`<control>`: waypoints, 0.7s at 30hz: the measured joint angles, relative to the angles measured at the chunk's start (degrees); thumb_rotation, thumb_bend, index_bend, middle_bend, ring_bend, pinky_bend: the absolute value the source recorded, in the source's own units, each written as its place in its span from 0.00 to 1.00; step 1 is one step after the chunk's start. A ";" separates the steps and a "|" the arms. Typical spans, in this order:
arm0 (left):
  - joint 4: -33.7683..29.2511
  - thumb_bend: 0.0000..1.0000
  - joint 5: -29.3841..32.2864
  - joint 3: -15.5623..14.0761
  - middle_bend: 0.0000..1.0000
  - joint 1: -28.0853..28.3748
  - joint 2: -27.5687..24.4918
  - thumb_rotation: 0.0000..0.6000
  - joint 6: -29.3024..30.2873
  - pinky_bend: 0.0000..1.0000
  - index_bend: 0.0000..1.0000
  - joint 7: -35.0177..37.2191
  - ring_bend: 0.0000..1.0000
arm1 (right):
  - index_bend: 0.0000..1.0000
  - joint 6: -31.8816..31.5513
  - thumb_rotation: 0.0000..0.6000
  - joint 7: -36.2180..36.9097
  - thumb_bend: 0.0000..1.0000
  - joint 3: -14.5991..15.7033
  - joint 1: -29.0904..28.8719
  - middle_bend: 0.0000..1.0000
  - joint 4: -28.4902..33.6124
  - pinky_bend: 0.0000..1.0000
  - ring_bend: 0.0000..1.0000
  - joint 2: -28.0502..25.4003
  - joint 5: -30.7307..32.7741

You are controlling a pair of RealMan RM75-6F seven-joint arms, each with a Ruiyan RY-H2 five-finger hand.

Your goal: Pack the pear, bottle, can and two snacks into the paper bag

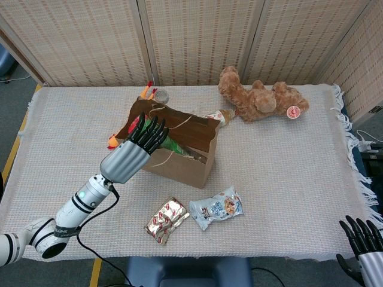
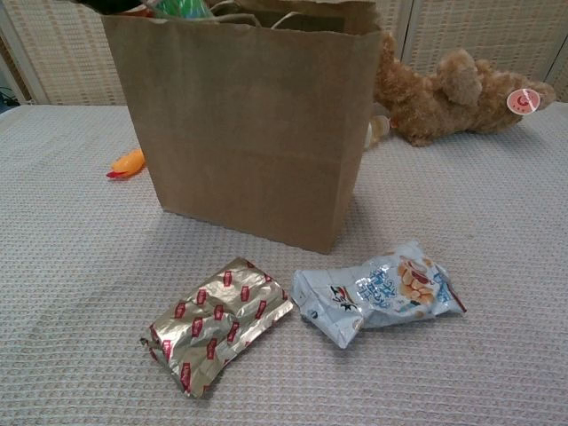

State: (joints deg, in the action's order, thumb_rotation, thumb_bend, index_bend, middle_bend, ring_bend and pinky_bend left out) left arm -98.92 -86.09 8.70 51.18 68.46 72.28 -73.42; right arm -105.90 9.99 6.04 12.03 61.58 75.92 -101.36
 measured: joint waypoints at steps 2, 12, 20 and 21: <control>-0.01 0.44 0.24 0.45 0.00 -0.18 0.40 1.00 0.04 0.11 0.00 -0.21 0.00 | 0.00 0.00 1.00 0.15 0.23 0.01 0.02 0.00 -0.03 0.00 0.00 0.01 0.04; -1.72 0.50 7.09 5.65 0.00 -2.69 1.50 1.00 4.92 0.12 0.00 1.01 0.00 | 0.00 -0.09 1.00 0.36 0.23 0.03 0.13 0.00 -0.20 0.00 0.00 0.06 0.12; -5.12 0.54 19.42 9.69 0.02 -7.68 -0.18 1.00 10.21 0.17 0.09 2.65 0.03 | 0.00 -0.14 1.00 0.20 0.23 0.04 0.18 0.00 -0.18 0.00 0.00 0.08 0.11; -5.56 0.54 20.87 9.81 0.03 -9.02 -0.82 1.00 10.85 0.18 0.09 3.54 0.04 | 0.00 -0.15 1.00 0.17 0.23 0.04 0.18 0.00 -0.20 0.00 0.00 0.09 0.11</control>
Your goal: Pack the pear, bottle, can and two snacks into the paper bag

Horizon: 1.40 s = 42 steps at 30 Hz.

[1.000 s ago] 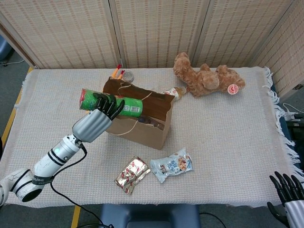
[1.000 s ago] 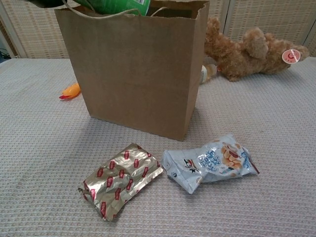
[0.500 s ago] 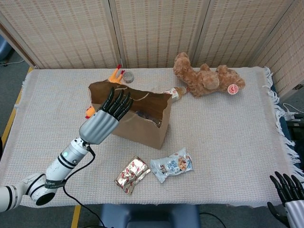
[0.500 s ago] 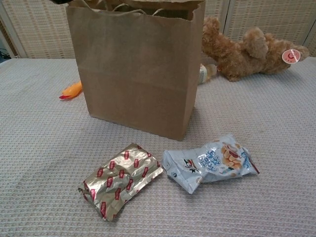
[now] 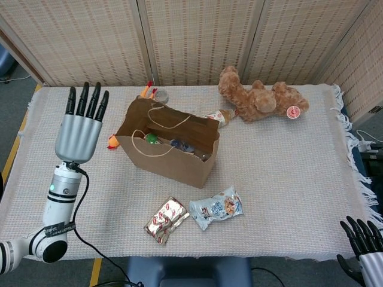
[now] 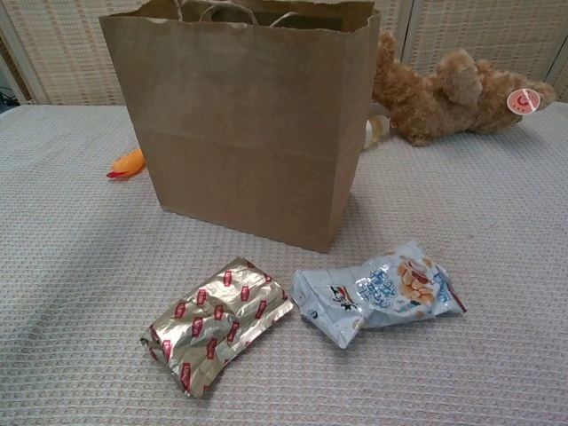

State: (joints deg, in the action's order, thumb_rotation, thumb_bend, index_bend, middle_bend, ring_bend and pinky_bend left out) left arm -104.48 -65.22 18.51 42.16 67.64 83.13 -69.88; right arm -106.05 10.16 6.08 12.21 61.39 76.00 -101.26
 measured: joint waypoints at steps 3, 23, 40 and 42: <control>-0.67 0.54 1.81 -0.11 0.04 -2.85 -1.25 1.00 1.09 0.22 0.11 3.26 0.04 | 0.00 -0.01 1.00 -0.12 0.23 -0.01 -0.02 0.00 0.00 0.00 0.00 0.00 -0.03; 10.38 0.41 -27.61 -14.72 0.11 -22.35 -2.23 1.00 16.29 0.32 0.15 54.87 0.11 | 0.00 -0.04 1.00 -1.27 0.23 -0.07 -0.12 0.00 0.30 0.00 0.00 0.02 -0.24; 37.80 0.35 -56.10 -29.17 0.01 -27.97 9.23 1.00 20.69 0.27 0.01 63.75 0.04 | 0.00 0.04 1.00 -2.06 0.23 -0.12 -0.22 0.00 0.74 0.00 0.00 -0.04 -0.35; 38.18 0.35 -58.04 -29.62 0.00 -26.53 9.93 1.00 18.15 0.27 0.01 61.99 0.03 | 0.00 0.05 1.00 -1.89 0.23 -0.10 -0.24 0.00 0.69 0.00 0.00 -0.06 -0.36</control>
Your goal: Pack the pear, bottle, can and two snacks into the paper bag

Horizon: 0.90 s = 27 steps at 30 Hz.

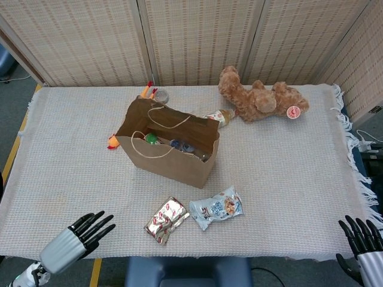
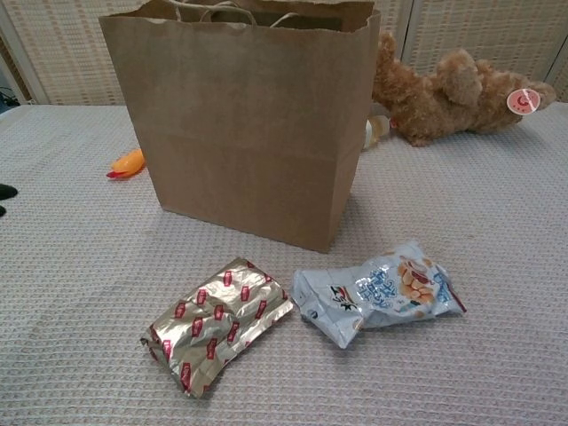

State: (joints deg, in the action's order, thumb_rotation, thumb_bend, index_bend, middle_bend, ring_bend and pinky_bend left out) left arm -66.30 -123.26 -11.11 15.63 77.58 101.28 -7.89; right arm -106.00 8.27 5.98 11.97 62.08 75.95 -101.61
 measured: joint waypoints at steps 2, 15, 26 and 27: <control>0.03 0.35 -1.11 -0.23 0.00 1.47 0.45 1.00 -2.39 0.26 0.01 -1.00 0.02 | 0.00 0.03 1.00 0.18 0.23 0.01 -0.02 0.00 -0.01 0.00 0.00 -0.02 0.01; -7.44 0.35 -4.72 -0.98 0.00 9.47 2.16 1.00 -20.40 0.20 0.00 -9.73 0.00 | 0.00 0.13 1.00 1.32 0.23 0.10 0.07 0.00 -0.08 0.00 0.00 -0.11 0.27; -17.18 0.35 -0.39 2.10 0.00 15.48 2.65 1.00 -34.76 0.20 0.00 -15.42 0.00 | 0.00 0.26 1.00 1.89 0.23 0.15 -0.01 0.00 0.04 0.00 0.00 -0.25 0.27; -18.16 0.35 0.69 2.58 0.00 16.03 2.62 1.00 -36.02 0.20 0.00 -15.77 0.00 | 0.00 0.29 1.00 1.97 0.23 0.15 -0.01 0.00 0.08 0.00 0.00 -0.27 0.30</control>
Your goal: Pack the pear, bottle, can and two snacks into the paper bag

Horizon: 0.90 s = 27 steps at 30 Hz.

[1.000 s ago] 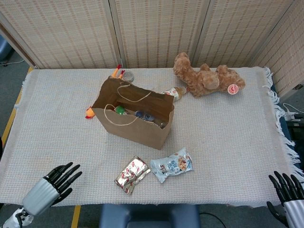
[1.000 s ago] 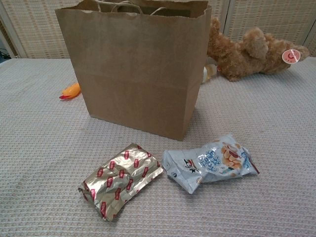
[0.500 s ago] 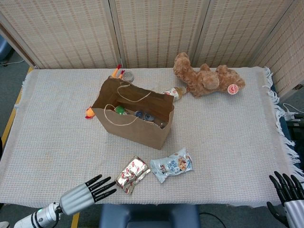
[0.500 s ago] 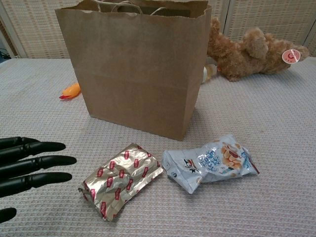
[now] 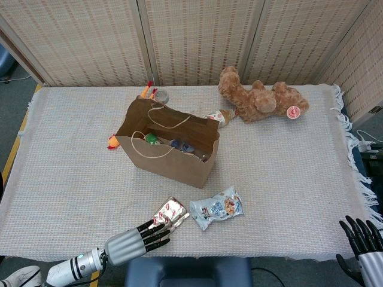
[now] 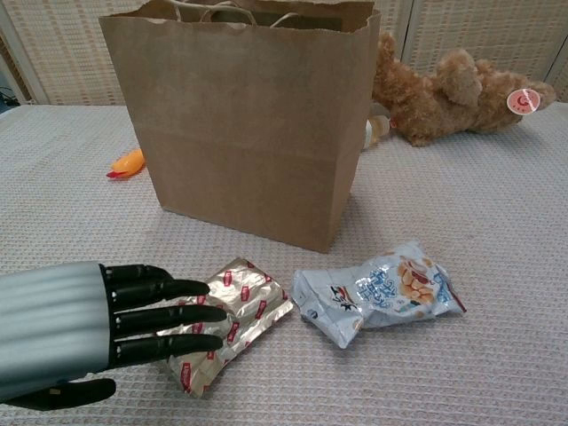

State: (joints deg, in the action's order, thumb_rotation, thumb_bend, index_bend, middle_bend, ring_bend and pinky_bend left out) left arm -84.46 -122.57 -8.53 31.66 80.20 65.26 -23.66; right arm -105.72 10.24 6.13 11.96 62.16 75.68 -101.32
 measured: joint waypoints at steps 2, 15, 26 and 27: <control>-1.26 0.35 1.50 0.63 0.00 0.67 0.09 1.00 -1.63 0.20 0.00 -0.58 0.00 | 0.00 0.04 1.00 0.12 0.23 0.01 -0.01 0.00 0.02 0.00 0.00 -0.03 0.03; -2.46 0.35 7.80 3.35 0.00 3.42 5.53 1.00 -9.45 0.21 0.00 -5.59 0.00 | 0.00 -0.01 1.00 1.04 0.23 0.09 -0.05 0.00 -0.18 0.00 0.00 -0.08 -0.04; -1.30 0.36 13.97 6.15 0.00 6.31 7.24 1.00 -15.34 0.21 0.00 -9.01 0.00 | 0.00 0.04 1.00 1.07 0.23 0.07 -0.06 0.00 -0.17 0.00 0.00 -0.07 0.04; -1.10 0.36 14.58 6.39 0.00 6.60 7.45 1.00 -15.81 0.22 0.00 -9.26 0.00 | 0.00 0.04 1.00 1.06 0.23 0.07 -0.06 0.00 -0.15 0.00 0.00 -0.08 0.03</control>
State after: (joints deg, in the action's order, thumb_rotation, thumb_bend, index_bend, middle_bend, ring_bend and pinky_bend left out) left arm -85.57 -107.99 -2.13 38.26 87.65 49.45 -32.92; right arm -105.68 11.30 6.20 11.90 62.01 75.60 -101.29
